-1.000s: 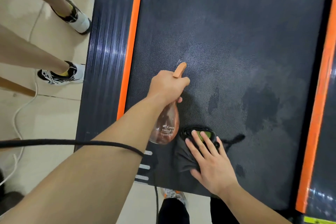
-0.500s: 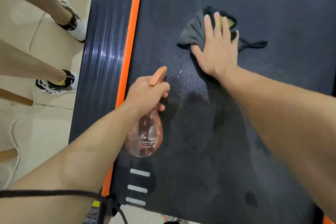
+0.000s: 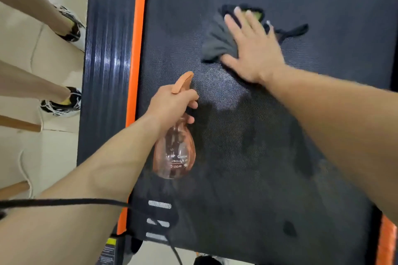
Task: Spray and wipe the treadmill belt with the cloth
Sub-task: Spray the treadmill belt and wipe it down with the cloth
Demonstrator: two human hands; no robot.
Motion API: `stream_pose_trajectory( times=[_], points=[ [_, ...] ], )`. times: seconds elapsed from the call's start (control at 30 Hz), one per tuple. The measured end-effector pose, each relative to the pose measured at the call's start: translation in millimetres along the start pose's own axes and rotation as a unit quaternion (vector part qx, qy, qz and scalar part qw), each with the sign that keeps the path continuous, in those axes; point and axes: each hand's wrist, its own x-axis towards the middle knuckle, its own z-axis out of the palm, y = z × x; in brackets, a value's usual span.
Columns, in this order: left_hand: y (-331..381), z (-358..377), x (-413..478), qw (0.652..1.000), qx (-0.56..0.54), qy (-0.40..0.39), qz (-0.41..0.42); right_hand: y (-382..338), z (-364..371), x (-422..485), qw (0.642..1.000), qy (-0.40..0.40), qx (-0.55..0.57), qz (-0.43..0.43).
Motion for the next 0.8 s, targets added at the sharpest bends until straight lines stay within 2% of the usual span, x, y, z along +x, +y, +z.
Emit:
stream_pose_trajectory(
  times=[0.07, 0.13, 0.27, 0.33, 0.47, 0.57, 0.67, 0.8],
  points=[
    [6, 8, 1, 1.000, 0.007, 0.009, -0.003, 4, 5, -15, 1.000, 0.019, -0.001, 0.024],
    [16, 15, -2, 1.000, 0.010, -0.004, -0.004, -5, 28, -72, 0.999, 0.040, -0.019, 0.003],
    [33, 36, -12, 0.999, 0.007, -0.037, -0.003, -25, 78, -221, 0.995, -0.009, -0.029, -0.091],
    [37, 51, -22, 0.997, 0.037, -0.063, 0.005, -29, 94, -268, 0.994, -0.028, -0.023, -0.098],
    [33, 79, -44, 0.987, 0.117, -0.108, 0.016, -33, 98, -292, 0.998, -0.026, -0.002, -0.059],
    [26, 92, -59, 0.979, 0.154, -0.134, 0.020, -33, 95, -291, 0.997, -0.031, -0.018, -0.065],
    [20, 97, -74, 0.976, 0.158, -0.148, 0.025, -36, 96, -301, 1.000, -0.026, -0.004, -0.016],
    [8, 99, -89, 0.968, 0.197, -0.151, 0.041, -64, 103, -325, 0.990, -0.027, 0.045, 0.129]
  ],
)
